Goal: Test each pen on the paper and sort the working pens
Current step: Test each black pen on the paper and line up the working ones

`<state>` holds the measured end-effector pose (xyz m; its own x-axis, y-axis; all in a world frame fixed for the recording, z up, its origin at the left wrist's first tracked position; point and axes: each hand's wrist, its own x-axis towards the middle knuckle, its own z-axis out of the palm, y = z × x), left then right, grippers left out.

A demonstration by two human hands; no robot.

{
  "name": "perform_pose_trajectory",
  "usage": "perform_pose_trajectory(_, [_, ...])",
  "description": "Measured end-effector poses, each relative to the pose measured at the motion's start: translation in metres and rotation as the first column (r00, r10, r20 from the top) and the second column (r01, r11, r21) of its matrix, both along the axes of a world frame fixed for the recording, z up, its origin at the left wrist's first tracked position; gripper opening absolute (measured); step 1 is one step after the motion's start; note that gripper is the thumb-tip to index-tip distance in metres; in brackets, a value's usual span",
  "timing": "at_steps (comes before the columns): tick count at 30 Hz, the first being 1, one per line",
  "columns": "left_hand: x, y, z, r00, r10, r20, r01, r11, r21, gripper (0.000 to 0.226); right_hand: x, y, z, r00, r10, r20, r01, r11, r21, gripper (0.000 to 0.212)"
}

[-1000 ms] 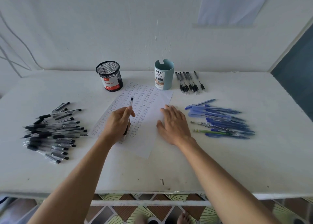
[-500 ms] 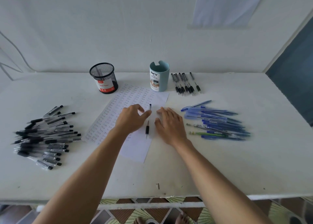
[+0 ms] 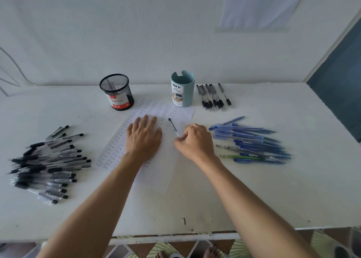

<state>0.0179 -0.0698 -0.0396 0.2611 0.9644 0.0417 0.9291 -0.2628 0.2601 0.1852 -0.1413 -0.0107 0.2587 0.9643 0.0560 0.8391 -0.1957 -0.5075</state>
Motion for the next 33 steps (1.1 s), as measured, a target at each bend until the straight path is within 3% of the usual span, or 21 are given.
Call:
perform_pose_trajectory(4, [0.000,-0.001,0.000,1.000,0.004,-0.008,-0.004,1.000,0.012,0.062,0.015,0.003,-0.003,0.988,-0.137,-0.072,0.152,0.949,0.276,0.015])
perform_pose_trajectory(7, [0.000,-0.002,0.000,1.000,0.009,-0.006,-0.009,1.000,0.001,0.055,0.039,0.015,0.001,0.969,-0.189,-0.162,0.233,0.915,0.329,0.013])
perform_pose_trajectory(11, [0.001,-0.003,0.000,1.000,0.009,-0.002,-0.009,1.000,0.008,0.053,0.077,0.044,0.007,0.923,-0.290,-0.254,0.360,0.883,0.302,0.016])
perform_pose_trajectory(18, [0.001,-0.002,0.000,1.000,0.013,-0.004,-0.013,1.000,0.017,0.058,0.131,0.085,0.024,0.843,-0.487,-0.228,0.528,0.830,0.179,0.024])
perform_pose_trajectory(24, [0.002,-0.002,0.000,1.000,0.025,-0.002,-0.025,0.999,0.021,0.056,0.154,0.102,0.024,0.845,-0.509,-0.164,0.524,0.850,0.060,0.023])
perform_pose_trajectory(33, [0.001,0.000,-0.001,1.000,0.021,-0.001,-0.021,0.999,0.024,0.059,0.143,0.102,0.022,0.881,-0.430,-0.196,0.437,0.900,-0.012,0.022])
